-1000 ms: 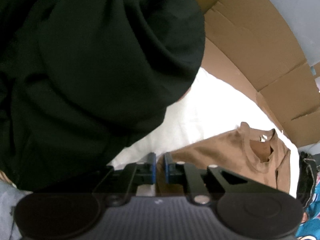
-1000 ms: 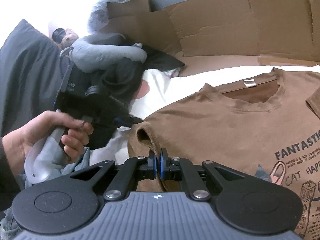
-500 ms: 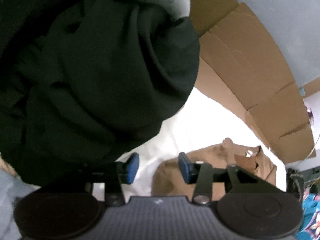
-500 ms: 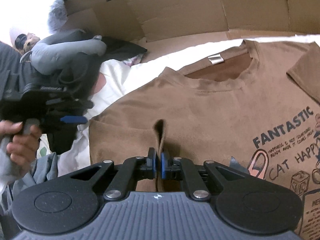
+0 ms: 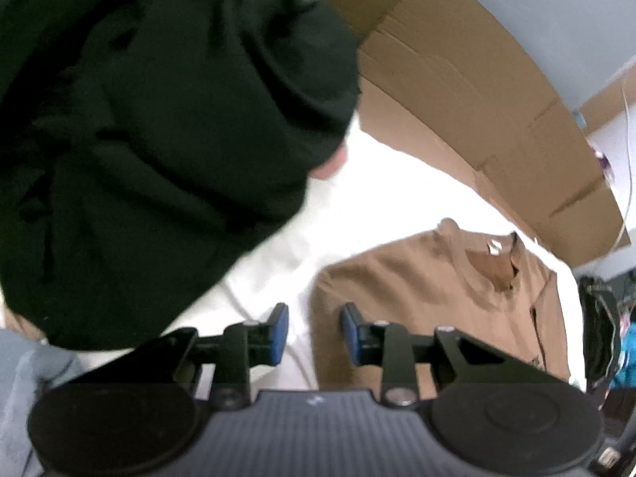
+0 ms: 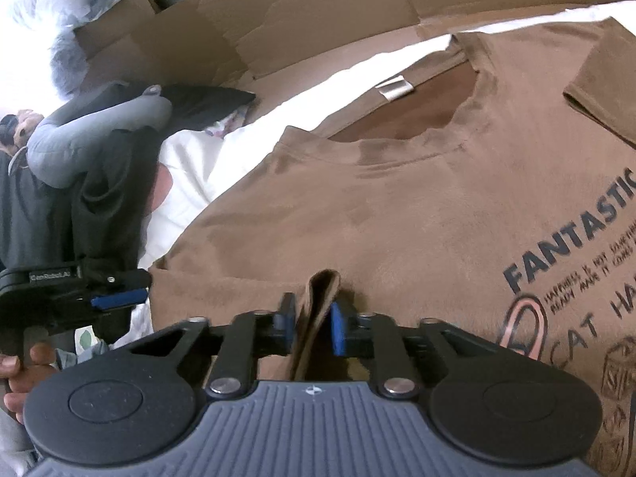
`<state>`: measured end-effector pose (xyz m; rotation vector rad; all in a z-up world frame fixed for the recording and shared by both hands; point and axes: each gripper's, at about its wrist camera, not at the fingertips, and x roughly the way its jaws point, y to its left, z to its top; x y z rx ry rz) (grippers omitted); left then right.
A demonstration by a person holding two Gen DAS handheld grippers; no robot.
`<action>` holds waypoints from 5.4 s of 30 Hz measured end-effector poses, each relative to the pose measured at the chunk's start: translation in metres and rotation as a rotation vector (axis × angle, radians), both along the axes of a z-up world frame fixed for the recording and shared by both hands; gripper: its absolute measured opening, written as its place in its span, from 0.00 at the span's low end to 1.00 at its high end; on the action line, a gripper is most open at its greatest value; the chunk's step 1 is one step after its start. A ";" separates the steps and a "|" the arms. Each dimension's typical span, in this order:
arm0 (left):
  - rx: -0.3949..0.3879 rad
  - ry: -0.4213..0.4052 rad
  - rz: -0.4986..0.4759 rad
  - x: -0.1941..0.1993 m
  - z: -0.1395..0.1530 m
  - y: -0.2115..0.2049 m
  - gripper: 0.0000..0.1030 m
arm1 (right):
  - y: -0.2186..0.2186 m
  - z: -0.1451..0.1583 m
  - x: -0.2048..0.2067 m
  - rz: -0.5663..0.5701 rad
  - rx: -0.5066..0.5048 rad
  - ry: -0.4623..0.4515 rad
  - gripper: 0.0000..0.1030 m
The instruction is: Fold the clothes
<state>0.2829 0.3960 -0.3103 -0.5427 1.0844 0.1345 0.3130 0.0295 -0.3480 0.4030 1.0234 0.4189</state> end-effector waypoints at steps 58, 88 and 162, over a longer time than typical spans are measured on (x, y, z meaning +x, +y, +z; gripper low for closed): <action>0.092 0.022 -0.066 0.008 -0.024 -0.102 0.30 | -0.054 -0.026 -0.126 -0.247 0.233 0.299 0.41; 0.113 0.066 -0.031 0.008 -0.055 -0.100 0.25 | -0.061 -0.014 -0.133 -0.367 0.290 0.282 0.03; -0.082 0.116 -0.027 -0.104 -0.046 -0.132 0.10 | -0.042 -0.018 -0.032 -0.169 0.162 0.186 0.36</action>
